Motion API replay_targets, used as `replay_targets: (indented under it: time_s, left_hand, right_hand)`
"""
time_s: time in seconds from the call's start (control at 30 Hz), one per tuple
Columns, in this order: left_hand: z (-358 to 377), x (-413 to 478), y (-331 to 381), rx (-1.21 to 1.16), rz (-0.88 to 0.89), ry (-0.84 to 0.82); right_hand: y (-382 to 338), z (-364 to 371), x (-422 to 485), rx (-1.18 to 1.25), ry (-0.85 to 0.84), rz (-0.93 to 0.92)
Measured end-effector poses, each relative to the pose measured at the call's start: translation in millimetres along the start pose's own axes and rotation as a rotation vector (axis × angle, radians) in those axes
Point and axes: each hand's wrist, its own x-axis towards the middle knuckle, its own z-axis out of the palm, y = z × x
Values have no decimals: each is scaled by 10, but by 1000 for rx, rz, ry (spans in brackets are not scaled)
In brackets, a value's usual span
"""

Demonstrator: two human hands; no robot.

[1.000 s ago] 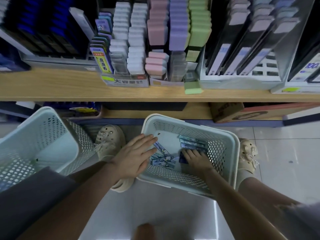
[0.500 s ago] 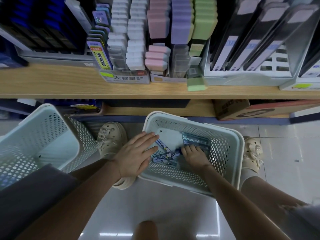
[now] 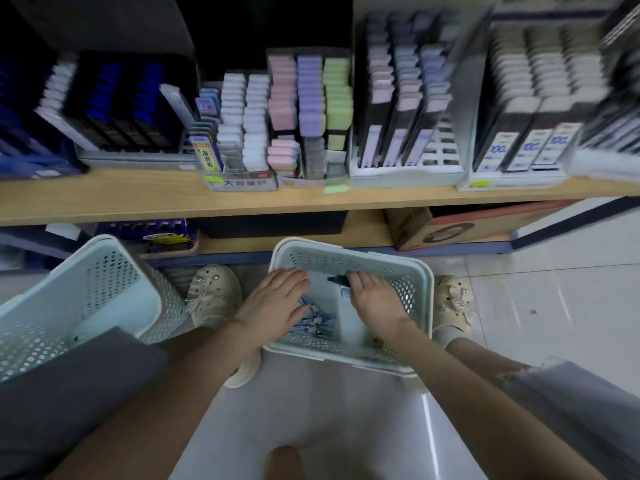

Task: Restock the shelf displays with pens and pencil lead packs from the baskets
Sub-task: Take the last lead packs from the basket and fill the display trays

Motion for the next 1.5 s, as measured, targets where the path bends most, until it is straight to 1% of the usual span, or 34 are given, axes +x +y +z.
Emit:
replay_targets:
  time_s: [0.03,0.07,0.1,0.13,0.17,0.2,0.23,0.33,0.4,0.43,0.5,0.57,0.67,0.73,0.87,0.97,1.1,1.17,1.27,1.33,1.43,1.5]
  left_hand:
    - [-126,62,135,-162,-95,0]
    - [-239,125,260,-342,-202,-22]
    - [-378,184,392,-551,-288,-65]
    - [-520,238,515,-774,-310,-96]
    - [-656,281,620,-952,-292,-81]
    - [-802,306,707,-1066,-273,-49]
    - [-958,306,787,-1129,-254,-33]
    - [-1403,267,1002,-1212,-205,-35]
    - [-1647,230,1103,-1213,-155,-46]
    - [-1774,208,1157,-1200,-132,-52]
    - [-1988,186,1264,-1180,-82,-61]
    - [-2199,191,1391,-1185,-32,-59]
    - [-2503,247,1540,-1243,-10,-36]
    - [-2696,290,1599,-1240,10,-6]
    - [-3037,355,1722,-1190,74,0]
    - [-3216,409,1823,-1106,93,-22]
    - [-3395,473,1903,-1107,75,64]
    - [-3472,489,1905,-1140,59,128]
    - [-3556,486,1891,-1142,55,201]
    - [-3588,481,1878,-1143,52,233]
    - [-3626,476,1842,-1167,50,268]
    - [-3662,471,1822,-1173,58,284]
  right_hand:
    - [-25,-194,4,212,62,46]
    - [-62,-405,27,463,110,134]
    - [-110,-629,35,714,96,229]
    - [-151,-831,35,918,90,306]
    - [-176,-1028,36,1063,110,346]
    - [-192,-1223,18,1185,137,350]
    - [-199,-1411,-24,1277,161,334]
    - [-166,-1903,-219,1417,169,277]
    - [-121,-2154,-356,1443,161,251]
    - [-93,-2254,-405,1410,179,241]
    - [-53,-2449,-484,1346,245,233]
    - [0,-2628,-520,1355,315,238]
    - [74,-2935,-561,1465,402,259]
    - [151,-3095,-590,1541,443,226]
    - [255,-3372,-658,1645,435,88]
    - [273,-3540,-691,1607,454,38]
    - [382,-3745,-714,1585,486,-12]
    - [486,-3836,-707,1542,575,15]
    - [663,-3971,-642,1483,797,82]
    - [765,-4060,-583,1430,905,112]
    - [840,-4186,-499,1302,998,82]
    - [852,-4248,-425,1213,1025,46]
